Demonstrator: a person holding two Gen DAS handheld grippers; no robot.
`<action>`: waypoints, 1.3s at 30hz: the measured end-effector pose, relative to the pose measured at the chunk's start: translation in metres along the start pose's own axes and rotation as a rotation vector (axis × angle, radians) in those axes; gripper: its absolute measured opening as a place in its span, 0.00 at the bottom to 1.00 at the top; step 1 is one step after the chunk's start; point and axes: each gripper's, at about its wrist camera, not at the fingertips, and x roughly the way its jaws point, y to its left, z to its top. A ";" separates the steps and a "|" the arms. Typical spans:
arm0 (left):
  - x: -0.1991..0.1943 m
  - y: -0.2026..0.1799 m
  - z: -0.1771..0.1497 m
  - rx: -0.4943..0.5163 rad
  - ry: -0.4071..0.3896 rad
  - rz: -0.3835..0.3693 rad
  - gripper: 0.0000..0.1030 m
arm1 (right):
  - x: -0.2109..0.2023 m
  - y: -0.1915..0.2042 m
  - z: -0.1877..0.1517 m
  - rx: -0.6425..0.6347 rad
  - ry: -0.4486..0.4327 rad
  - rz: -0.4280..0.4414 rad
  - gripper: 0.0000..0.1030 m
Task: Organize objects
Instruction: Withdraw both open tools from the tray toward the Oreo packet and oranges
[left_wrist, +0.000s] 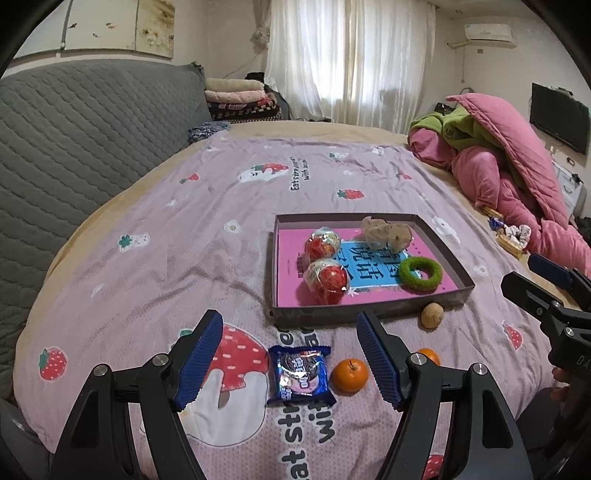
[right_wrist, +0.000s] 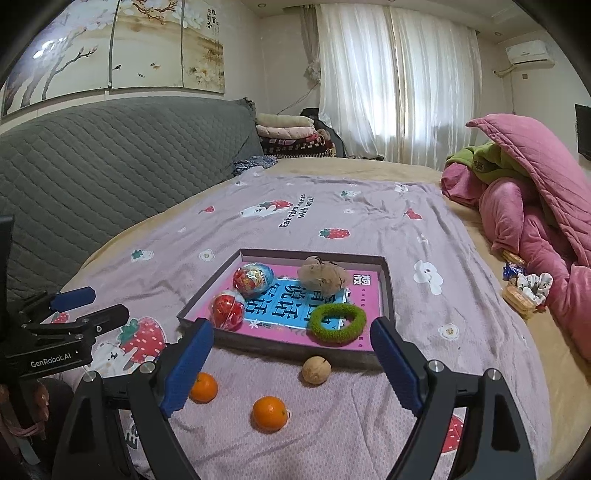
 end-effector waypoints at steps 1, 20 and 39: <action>0.000 -0.001 -0.001 0.001 0.002 0.001 0.74 | 0.000 0.001 -0.001 -0.002 0.002 -0.001 0.84; 0.006 -0.001 -0.031 0.012 0.062 0.005 0.74 | 0.006 0.014 -0.028 -0.029 0.060 0.009 0.84; 0.010 0.000 -0.044 0.011 0.097 0.003 0.74 | 0.013 0.025 -0.048 -0.051 0.108 0.015 0.84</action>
